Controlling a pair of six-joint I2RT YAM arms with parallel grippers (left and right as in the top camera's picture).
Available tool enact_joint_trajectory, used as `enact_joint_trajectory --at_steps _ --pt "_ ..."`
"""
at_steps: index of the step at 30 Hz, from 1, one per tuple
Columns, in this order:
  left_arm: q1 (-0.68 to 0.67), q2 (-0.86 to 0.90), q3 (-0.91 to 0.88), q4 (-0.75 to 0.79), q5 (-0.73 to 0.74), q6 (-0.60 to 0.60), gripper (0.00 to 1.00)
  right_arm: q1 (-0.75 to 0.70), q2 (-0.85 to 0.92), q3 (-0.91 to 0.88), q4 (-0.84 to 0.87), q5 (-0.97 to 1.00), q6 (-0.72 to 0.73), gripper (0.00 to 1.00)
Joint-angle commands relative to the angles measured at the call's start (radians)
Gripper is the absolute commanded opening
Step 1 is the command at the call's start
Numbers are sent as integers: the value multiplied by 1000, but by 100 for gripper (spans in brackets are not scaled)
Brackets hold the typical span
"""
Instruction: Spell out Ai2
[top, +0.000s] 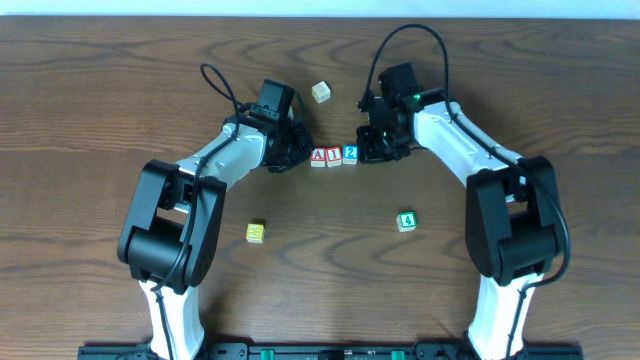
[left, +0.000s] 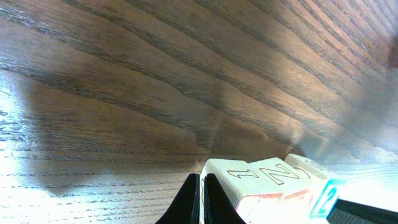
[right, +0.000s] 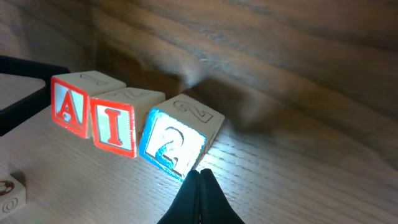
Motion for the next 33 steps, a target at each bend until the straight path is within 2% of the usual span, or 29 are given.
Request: enact_joint_trajectory --at_steps 1,33 --pt "4 18 -2 1 6 -9 6 14 27 -5 -3 -10 3 1" --pt "6 18 -2 8 11 1 6 27 27 -5 65 50 -5 1"
